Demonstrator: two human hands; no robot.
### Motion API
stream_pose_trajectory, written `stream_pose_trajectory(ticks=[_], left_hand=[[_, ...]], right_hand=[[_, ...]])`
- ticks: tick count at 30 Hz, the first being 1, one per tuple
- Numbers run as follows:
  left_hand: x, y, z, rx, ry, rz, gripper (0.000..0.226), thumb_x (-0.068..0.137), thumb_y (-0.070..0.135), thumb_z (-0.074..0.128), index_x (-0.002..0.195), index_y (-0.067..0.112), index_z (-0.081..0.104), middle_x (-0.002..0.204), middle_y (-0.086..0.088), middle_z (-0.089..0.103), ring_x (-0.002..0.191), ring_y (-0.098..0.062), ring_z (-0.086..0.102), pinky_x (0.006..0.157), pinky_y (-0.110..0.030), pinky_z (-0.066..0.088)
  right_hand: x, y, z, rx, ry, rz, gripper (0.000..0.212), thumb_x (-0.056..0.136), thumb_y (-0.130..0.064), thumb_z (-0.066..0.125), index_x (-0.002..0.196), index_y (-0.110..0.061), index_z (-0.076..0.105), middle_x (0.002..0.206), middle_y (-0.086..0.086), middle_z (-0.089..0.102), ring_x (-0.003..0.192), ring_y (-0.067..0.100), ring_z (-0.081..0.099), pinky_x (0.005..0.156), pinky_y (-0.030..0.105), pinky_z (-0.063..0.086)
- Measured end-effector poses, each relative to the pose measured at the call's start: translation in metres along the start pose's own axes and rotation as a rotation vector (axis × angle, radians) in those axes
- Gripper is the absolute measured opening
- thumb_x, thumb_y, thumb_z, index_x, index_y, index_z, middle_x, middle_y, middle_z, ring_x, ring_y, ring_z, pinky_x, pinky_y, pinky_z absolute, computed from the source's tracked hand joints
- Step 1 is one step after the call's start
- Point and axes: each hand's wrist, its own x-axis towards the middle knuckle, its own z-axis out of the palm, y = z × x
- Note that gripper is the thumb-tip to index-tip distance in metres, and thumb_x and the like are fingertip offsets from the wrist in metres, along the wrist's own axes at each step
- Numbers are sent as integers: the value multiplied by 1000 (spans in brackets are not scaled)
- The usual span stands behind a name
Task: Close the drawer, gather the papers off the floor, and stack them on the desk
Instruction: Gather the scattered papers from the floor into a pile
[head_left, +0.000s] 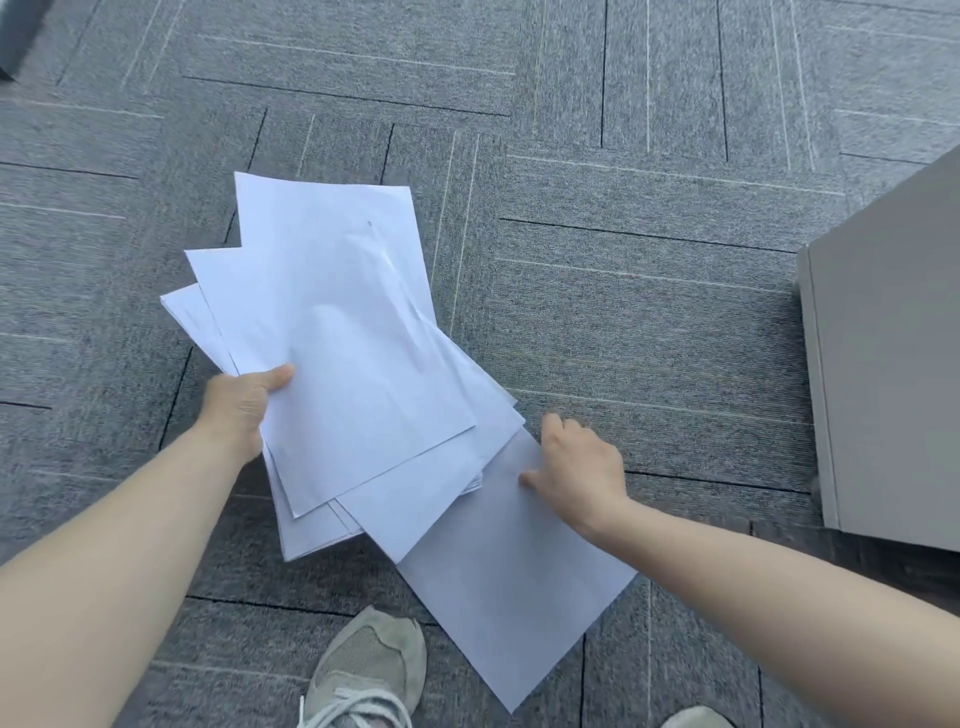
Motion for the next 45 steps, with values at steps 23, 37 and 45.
stream_pose_trajectory(ticks=[23,37,45], left_hand=[[-15,-10,29,-18,-65,8,35,83,-5,63,116,1,62,115,-14,64,81,-24,63,85,-40,48],[-22,-17,64,99,-177,-9,33,84,-3,63,117,-5,61,114,-17,65,85,-27,65,88,-41,50],[-30,-17,81,83,-263,-32,33,92,37,57,111,11,65,106,-4,70,97,-20,66,87,-34,49]], right_hand=[[77,77,-125,446,529,155,23,95,-27,51,82,-13,64,74,6,62,75,30,52,61,35,31],[102,24,-134,1058,353,-4,29,92,-18,57,68,-2,62,61,2,46,57,15,38,49,29,28],[103,3,-59,1056,56,222,29,85,-32,56,79,-8,71,64,6,63,61,19,54,60,36,46]])
